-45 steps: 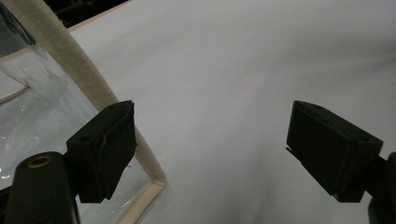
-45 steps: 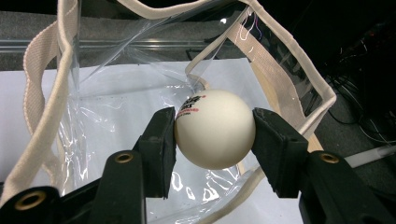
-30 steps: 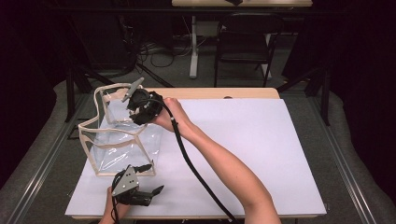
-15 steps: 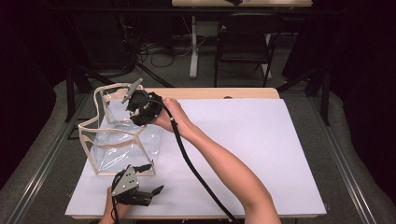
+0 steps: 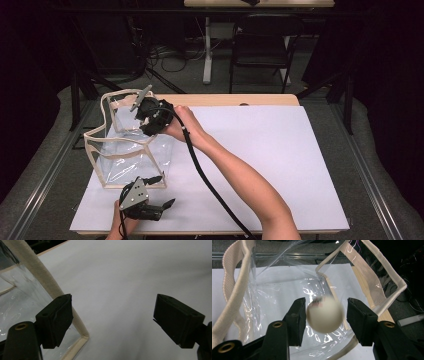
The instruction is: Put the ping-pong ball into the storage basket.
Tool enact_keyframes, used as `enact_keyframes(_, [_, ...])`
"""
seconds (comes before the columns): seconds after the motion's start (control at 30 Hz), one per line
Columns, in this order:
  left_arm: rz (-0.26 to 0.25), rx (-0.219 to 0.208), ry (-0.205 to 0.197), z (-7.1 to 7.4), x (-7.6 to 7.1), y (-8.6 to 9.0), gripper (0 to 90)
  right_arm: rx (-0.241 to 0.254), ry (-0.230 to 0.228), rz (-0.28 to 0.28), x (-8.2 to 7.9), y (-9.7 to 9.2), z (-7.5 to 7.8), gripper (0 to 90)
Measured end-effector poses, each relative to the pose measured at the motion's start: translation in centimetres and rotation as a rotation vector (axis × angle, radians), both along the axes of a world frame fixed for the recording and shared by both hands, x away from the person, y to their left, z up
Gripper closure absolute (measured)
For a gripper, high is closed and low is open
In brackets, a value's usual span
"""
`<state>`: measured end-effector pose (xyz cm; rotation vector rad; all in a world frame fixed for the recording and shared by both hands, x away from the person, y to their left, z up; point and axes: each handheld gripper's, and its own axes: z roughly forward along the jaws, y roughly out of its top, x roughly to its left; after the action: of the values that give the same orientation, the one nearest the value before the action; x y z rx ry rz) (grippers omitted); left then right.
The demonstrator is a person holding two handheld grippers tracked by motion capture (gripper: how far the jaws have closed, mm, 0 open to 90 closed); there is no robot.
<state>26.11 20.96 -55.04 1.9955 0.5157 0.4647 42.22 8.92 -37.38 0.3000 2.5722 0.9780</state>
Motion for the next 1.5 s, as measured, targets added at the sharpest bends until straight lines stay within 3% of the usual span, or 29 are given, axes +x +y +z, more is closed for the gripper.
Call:
enact_keyframes(0.53, [0.003, 0.003, 0.000, 0.0, 0.0, 0.0, 16.2, 0.096, 0.047, -0.024, 0.1, -2.1, 0.5, 17.5])
enact_keyframes(0.87, [0.002, 0.001, 0.002, 0.0, 0.0, -0.1, 16.2, 0.161, 0.057, -0.032, 0.1, -4.3, 1.2, 14.3])
enact_keyframes(1.5, [0.002, 0.006, 0.004, 0.0, 0.0, -0.2, 16.2, 0.196, 0.049, -0.067, -0.4, -8.6, 1.0, 11.2])
